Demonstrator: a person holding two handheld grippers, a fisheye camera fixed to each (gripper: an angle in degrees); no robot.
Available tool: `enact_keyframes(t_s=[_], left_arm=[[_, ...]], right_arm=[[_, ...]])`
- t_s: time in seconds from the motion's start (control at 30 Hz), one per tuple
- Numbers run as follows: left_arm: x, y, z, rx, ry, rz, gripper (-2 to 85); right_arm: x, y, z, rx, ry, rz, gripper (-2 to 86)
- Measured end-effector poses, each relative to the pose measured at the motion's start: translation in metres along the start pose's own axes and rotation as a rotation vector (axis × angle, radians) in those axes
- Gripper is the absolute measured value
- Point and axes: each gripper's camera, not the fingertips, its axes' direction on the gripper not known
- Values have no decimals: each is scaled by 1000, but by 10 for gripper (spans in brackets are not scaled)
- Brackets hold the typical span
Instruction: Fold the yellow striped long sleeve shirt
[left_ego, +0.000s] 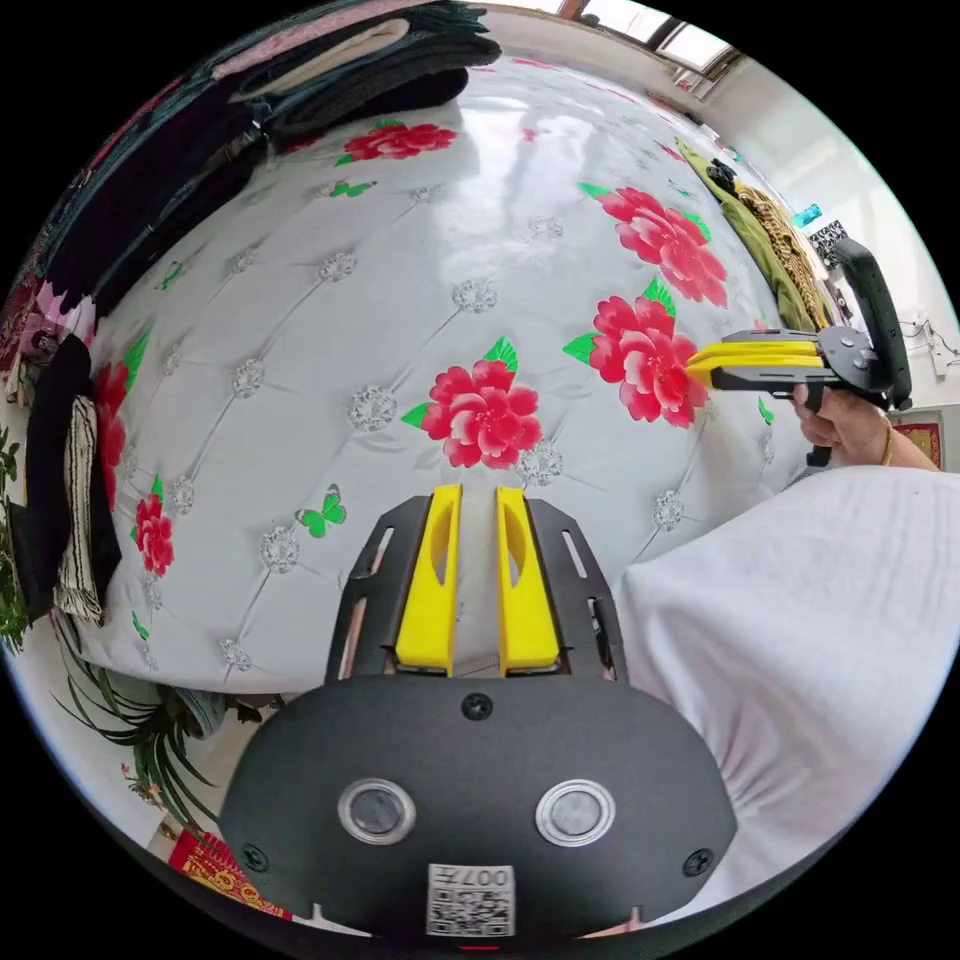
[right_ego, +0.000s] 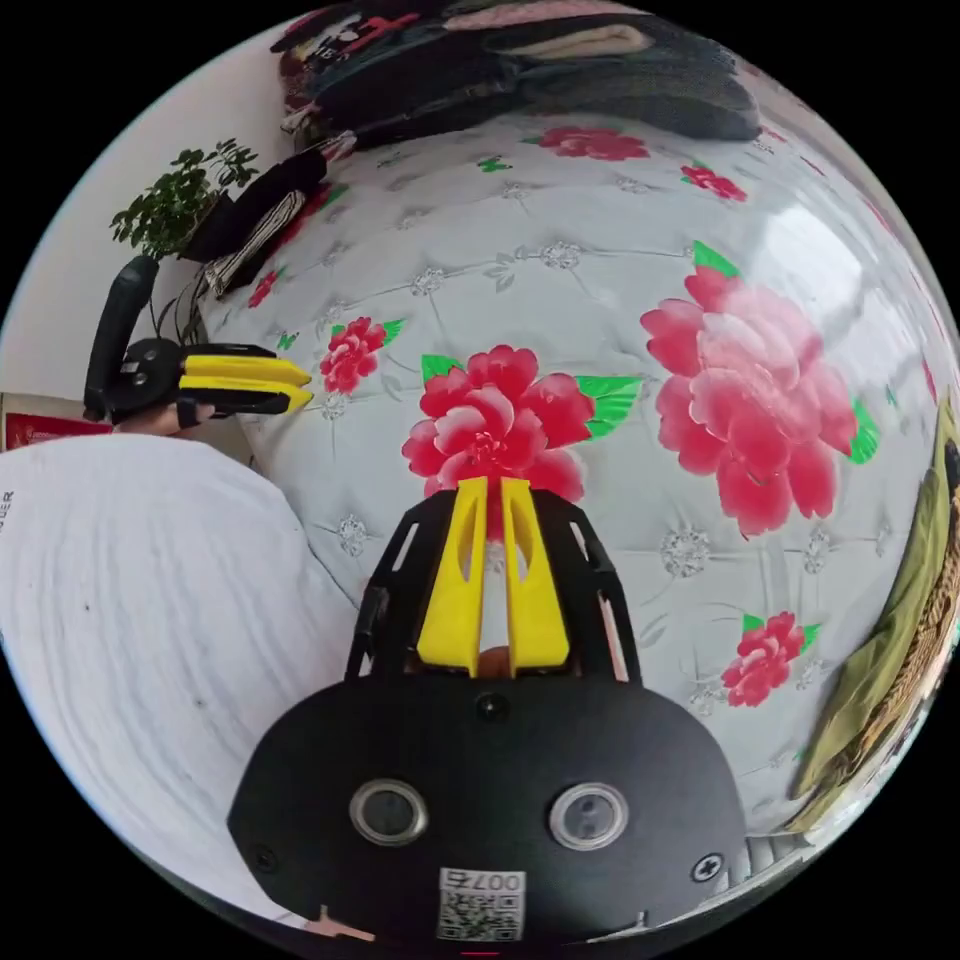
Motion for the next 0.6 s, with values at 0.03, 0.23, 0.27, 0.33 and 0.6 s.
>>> enact_keyframes(t_s=[0.03, 0.23, 0.27, 0.33, 0.6], left_arm=[[7, -1, 0, 6, -21, -4, 61], [24, -3, 3, 15, -76, -39, 58], [25, -4, 4, 13, -75, -52, 58], [26, -4, 6, 13, -70, -80, 57], [39, 9, 16, 54, -127, -248, 49]], right_arm=[[26, 9, -26, 96, 23, 82, 35], [208, 105, -166, 446, 270, 699, 81], [225, 117, -178, 461, 295, 759, 85], [276, 159, -218, 503, 387, 933, 97], [384, 206, -214, 237, 353, 1111, 84]])
